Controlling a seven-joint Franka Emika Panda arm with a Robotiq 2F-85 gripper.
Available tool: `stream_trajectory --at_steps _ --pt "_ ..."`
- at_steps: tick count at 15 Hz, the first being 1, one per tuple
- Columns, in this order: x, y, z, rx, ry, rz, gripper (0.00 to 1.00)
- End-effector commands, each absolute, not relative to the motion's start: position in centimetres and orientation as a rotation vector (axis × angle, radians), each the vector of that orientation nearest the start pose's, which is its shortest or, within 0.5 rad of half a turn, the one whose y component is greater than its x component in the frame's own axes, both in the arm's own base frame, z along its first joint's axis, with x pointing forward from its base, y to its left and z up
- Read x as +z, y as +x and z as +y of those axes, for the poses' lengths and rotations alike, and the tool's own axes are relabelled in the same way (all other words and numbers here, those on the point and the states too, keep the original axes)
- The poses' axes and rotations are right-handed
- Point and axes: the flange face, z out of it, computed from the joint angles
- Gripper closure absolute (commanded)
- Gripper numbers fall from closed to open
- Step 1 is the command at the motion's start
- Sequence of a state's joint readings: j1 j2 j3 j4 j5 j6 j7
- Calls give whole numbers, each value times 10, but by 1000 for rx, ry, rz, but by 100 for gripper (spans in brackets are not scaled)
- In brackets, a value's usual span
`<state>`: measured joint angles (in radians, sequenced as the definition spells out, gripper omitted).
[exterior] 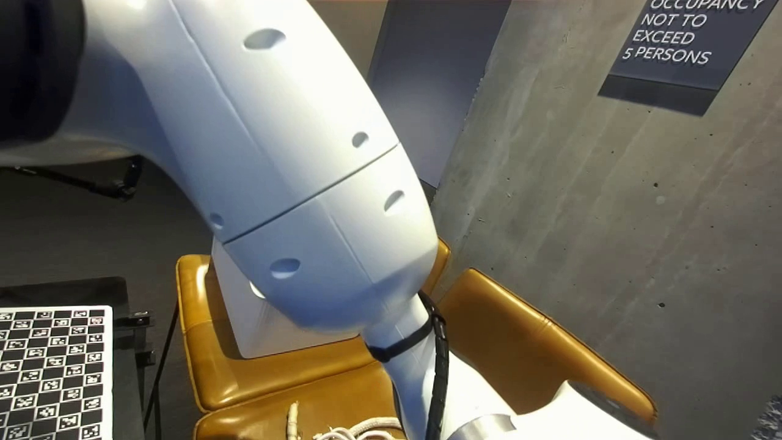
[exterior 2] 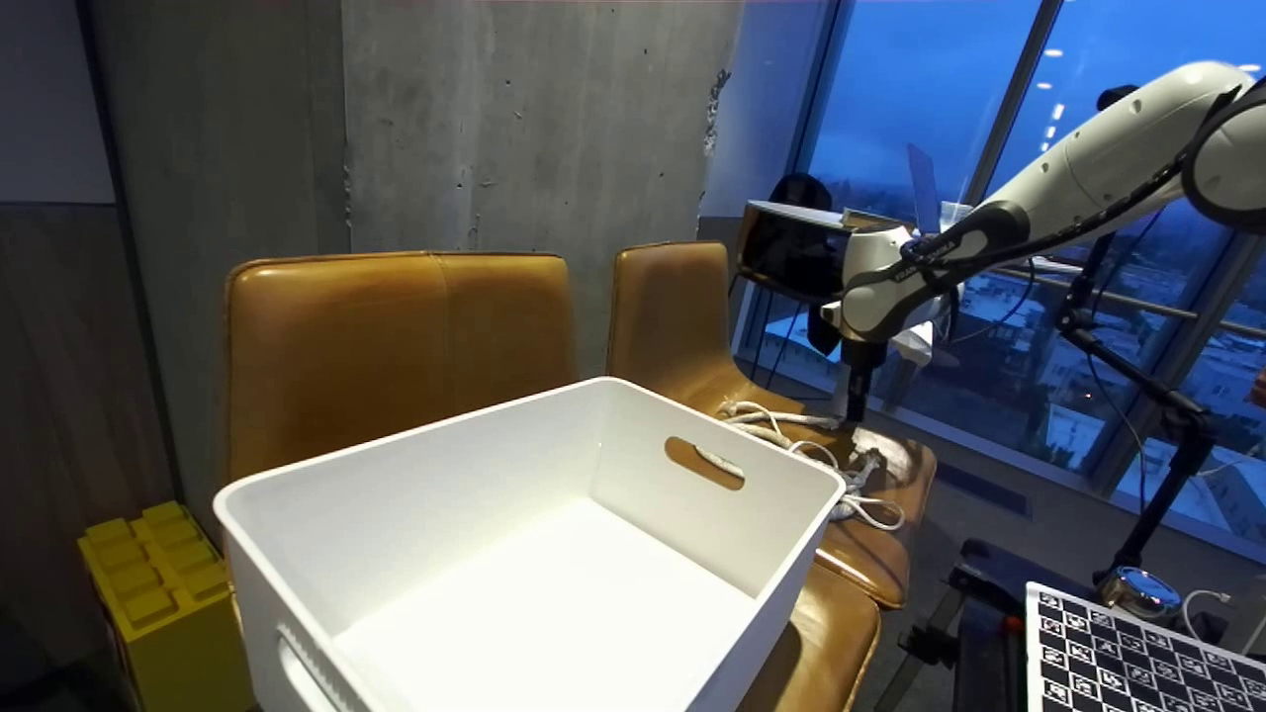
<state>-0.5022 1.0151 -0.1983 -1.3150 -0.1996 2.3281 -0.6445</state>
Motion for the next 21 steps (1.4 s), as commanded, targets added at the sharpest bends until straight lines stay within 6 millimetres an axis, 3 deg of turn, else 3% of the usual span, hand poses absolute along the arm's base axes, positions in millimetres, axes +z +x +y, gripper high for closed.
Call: stream_trajectory --at_steps 1,3,6,10,13,21 --pt "170 604 -421 244 -3341 -259 100" --pt "188 618 -398 194 -3330 -264 73" --pt "194 635 -368 153 -3323 -284 53" --pt "168 635 -349 185 -3326 -283 24" --pt "144 628 -352 226 -3322 -260 2" --pt "107 620 -362 263 -3346 -221 0"
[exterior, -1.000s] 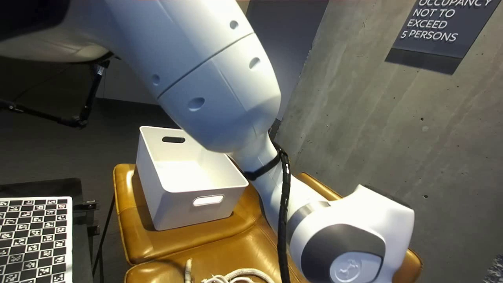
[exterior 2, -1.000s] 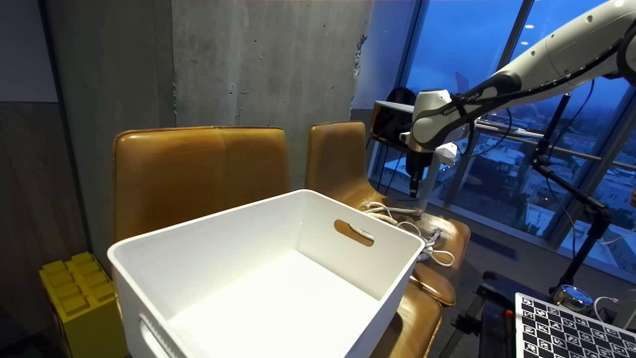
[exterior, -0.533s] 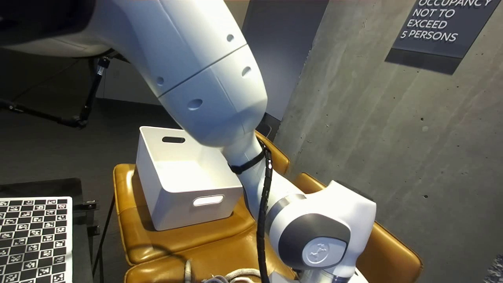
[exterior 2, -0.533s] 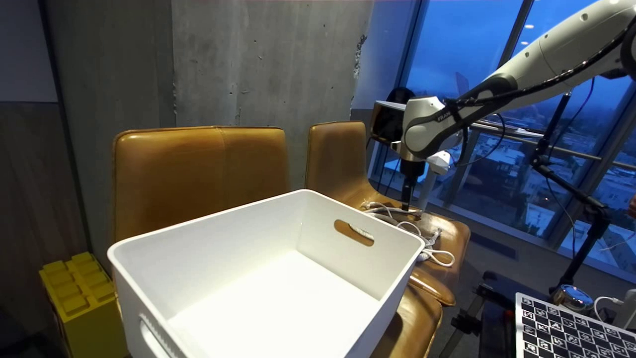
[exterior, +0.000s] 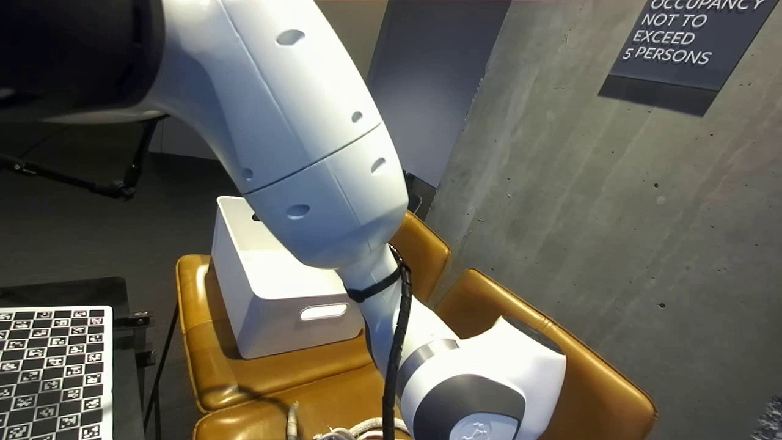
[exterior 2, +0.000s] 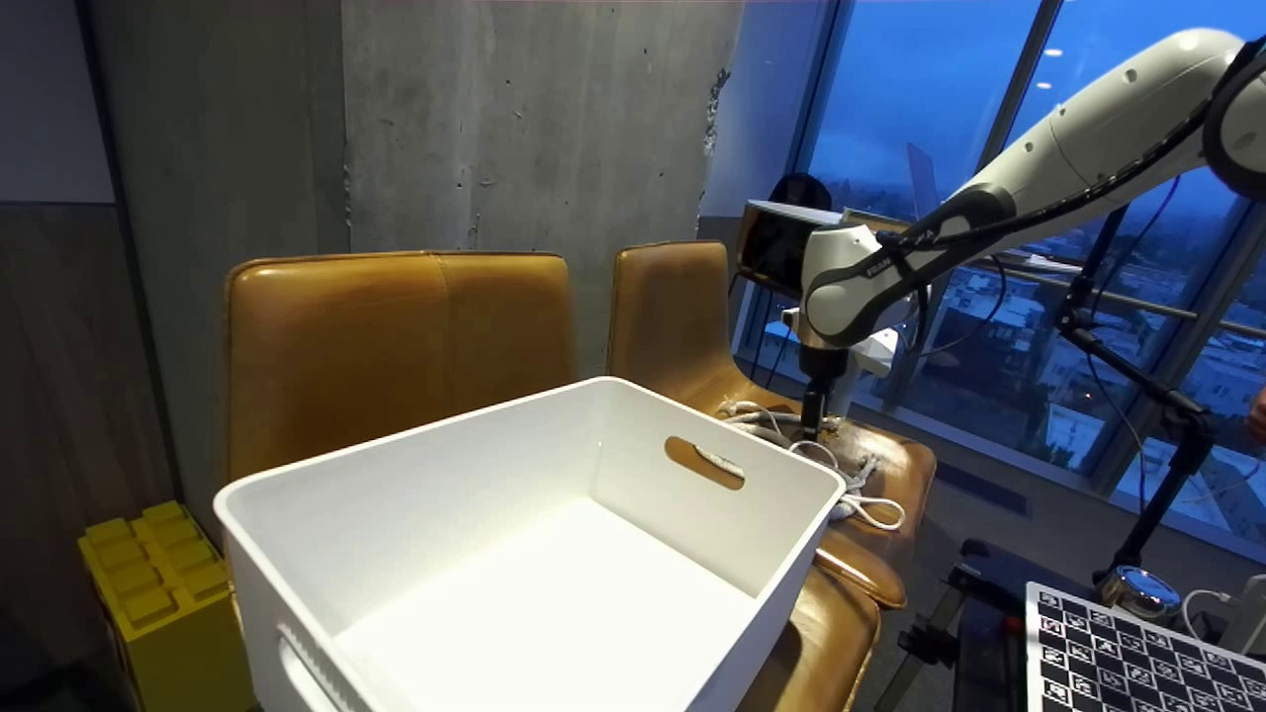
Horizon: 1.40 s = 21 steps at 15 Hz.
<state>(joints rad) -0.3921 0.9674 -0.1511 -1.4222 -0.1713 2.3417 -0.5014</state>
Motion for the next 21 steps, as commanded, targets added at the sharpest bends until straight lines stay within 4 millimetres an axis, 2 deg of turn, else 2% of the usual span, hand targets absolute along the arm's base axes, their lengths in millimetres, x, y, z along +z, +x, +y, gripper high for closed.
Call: stream_trajectory --at_steps 1,2,3,4,8,14,16,21 --pt "102 618 -365 267 -3355 -223 0" --pt "97 616 -368 272 -3361 -220 0" --pt "93 614 -371 277 -3366 -216 11" --pt "89 613 -375 280 -3373 -212 28" --pt "89 611 -387 279 -3393 -166 56" --pt "95 608 -390 279 -3411 -124 100" --pt "99 607 -386 271 -3416 -109 100" --pt "144 611 -359 215 -3408 -115 98"
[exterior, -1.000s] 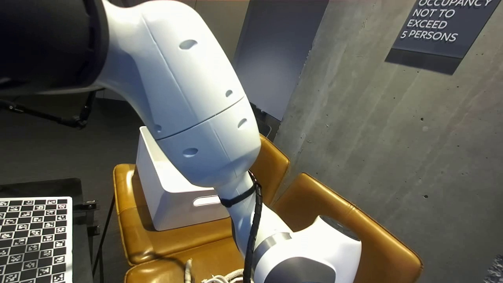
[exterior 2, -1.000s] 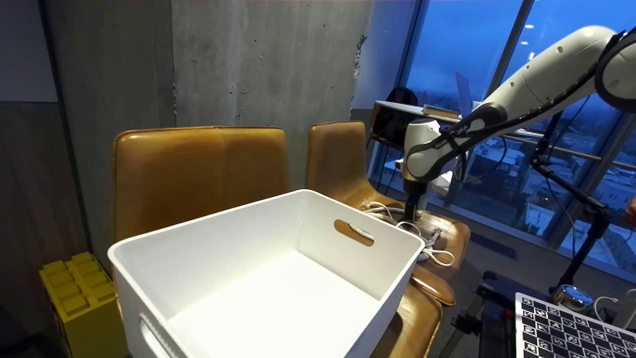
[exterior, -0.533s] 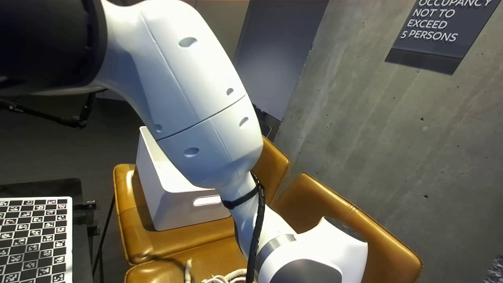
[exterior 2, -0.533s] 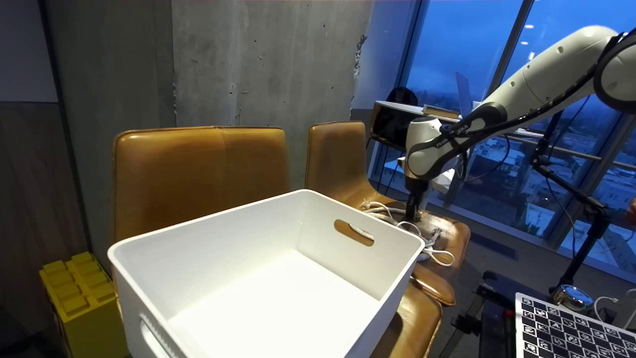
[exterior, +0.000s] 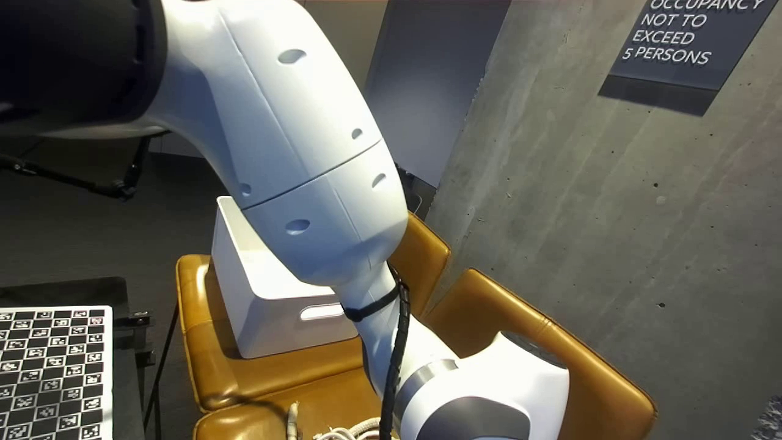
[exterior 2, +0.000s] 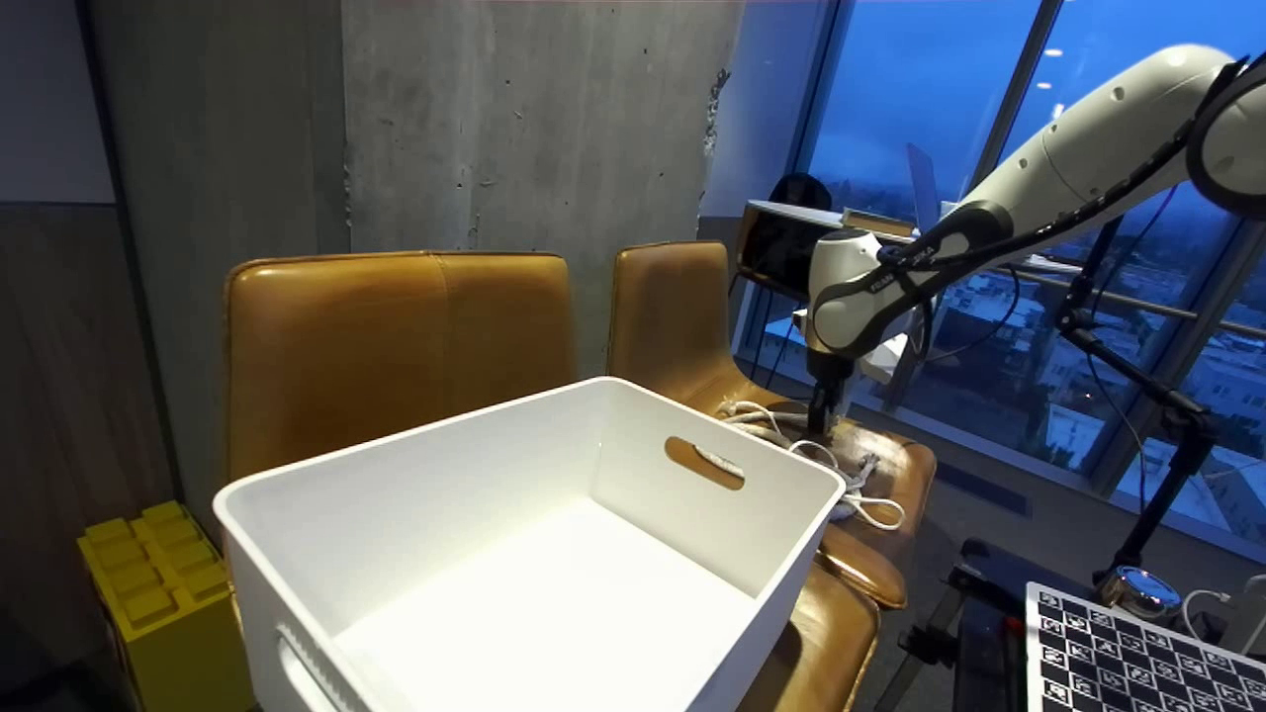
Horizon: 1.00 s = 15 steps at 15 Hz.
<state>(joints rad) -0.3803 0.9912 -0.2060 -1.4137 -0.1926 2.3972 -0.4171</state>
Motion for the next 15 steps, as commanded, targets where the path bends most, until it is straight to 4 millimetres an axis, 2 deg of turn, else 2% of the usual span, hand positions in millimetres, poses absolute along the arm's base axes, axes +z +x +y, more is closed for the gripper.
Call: stream_trajectory --at_steps 1,10,15 --pt "155 612 -353 204 -3404 -120 98" --pt "278 624 -287 -23 -3405 -216 98" --pt "303 625 -260 -77 -3398 -270 98"
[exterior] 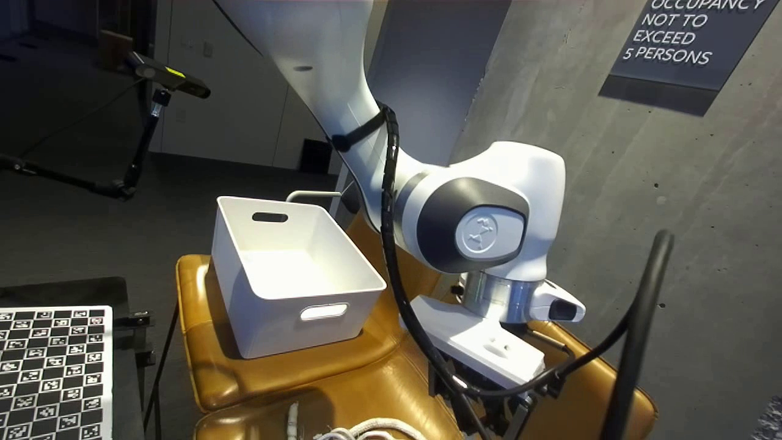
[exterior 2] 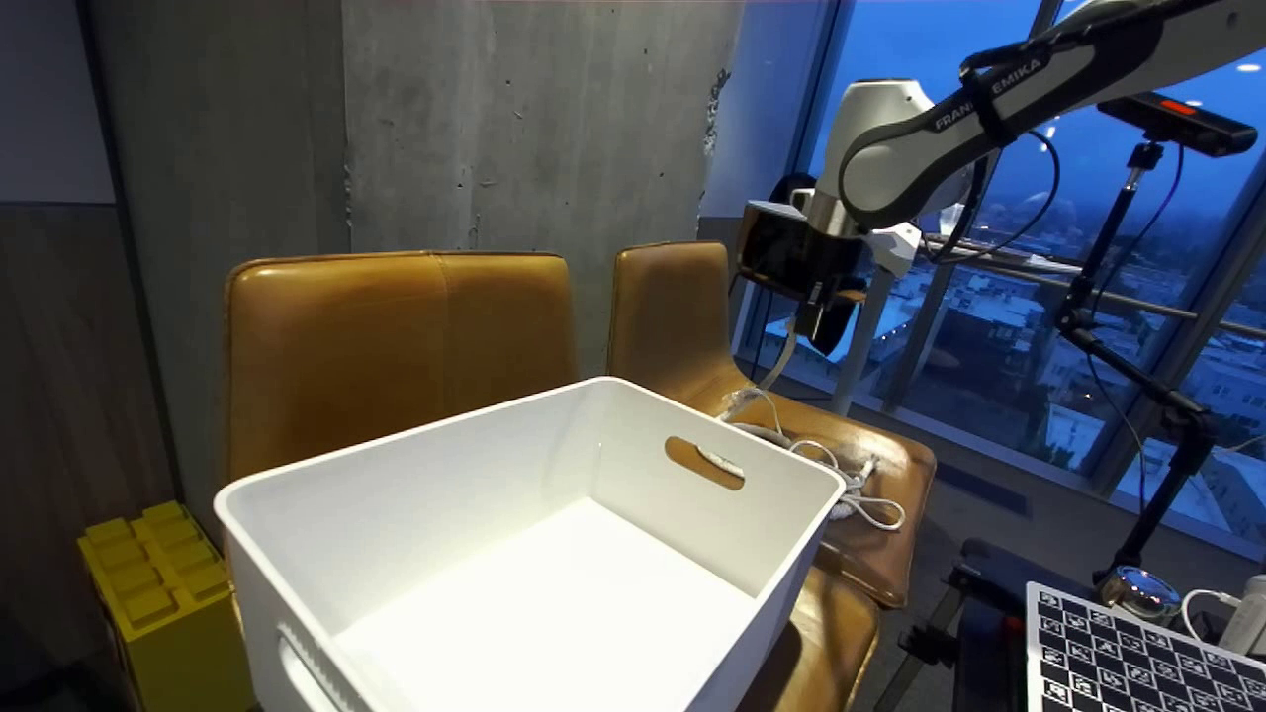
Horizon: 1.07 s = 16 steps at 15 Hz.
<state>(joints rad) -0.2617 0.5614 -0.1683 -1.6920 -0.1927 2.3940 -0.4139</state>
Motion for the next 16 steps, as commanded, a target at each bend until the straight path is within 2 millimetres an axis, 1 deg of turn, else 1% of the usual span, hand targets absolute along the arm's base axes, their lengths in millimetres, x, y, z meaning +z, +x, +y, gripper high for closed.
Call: stream_trajectory --at_steps 1,2,4,6,9,12,16 --pt "311 627 -249 -92 -3394 -282 98" --pt "322 630 -236 -114 -3389 -299 98" --pt "356 636 -202 -189 -3376 -345 98" --pt "392 642 -168 -292 -3358 -402 98" --pt "455 646 -109 -439 -3321 -496 98" --pt "517 640 -48 -566 -3279 -578 98" --pt "593 618 43 -700 -3210 -679 98"
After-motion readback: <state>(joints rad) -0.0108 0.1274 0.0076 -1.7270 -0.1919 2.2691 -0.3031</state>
